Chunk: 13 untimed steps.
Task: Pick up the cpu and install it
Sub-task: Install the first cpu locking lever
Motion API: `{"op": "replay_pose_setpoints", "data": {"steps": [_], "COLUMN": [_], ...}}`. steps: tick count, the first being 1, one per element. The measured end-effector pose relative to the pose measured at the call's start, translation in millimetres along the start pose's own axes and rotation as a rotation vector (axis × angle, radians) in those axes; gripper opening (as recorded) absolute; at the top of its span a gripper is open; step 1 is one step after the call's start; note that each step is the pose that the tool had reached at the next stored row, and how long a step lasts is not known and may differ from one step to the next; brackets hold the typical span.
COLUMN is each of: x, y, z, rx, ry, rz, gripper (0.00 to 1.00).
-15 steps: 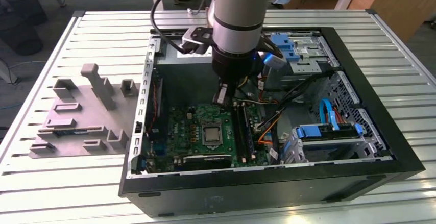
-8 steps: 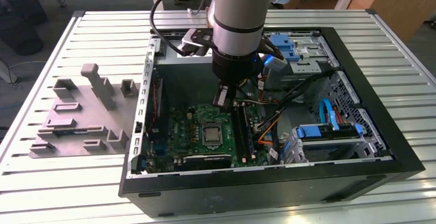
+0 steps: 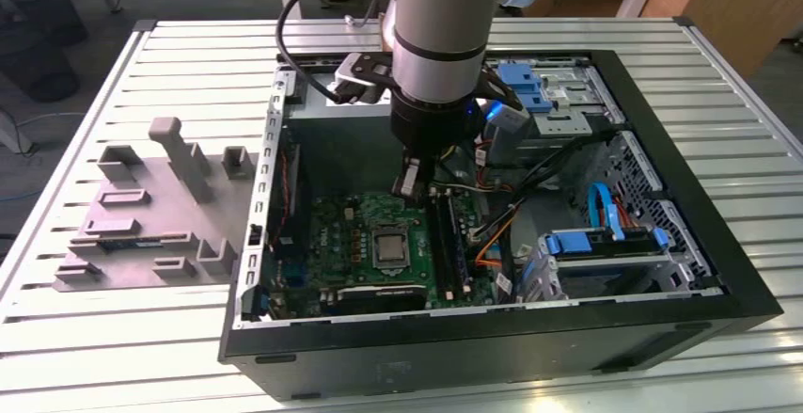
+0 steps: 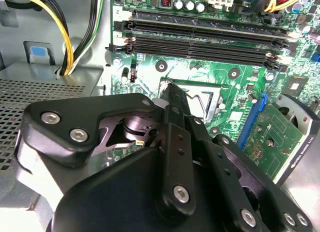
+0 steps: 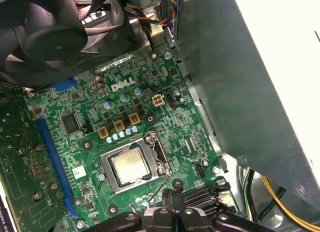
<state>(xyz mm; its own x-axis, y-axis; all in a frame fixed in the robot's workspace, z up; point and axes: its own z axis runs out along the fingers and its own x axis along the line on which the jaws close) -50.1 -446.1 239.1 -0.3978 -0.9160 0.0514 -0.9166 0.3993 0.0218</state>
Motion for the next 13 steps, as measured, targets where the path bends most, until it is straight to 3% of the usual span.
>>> {"op": "replay_pose_setpoints", "data": {"steps": [5, 13], "x": [0.8, 3.6], "y": [-0.4, -1.3], "z": [0.1, 1.5], "rx": [0.0, 0.002], "ry": [0.0, 0.0003], "rz": [-0.001, -0.042], "gripper": [0.11, 0.11]}}
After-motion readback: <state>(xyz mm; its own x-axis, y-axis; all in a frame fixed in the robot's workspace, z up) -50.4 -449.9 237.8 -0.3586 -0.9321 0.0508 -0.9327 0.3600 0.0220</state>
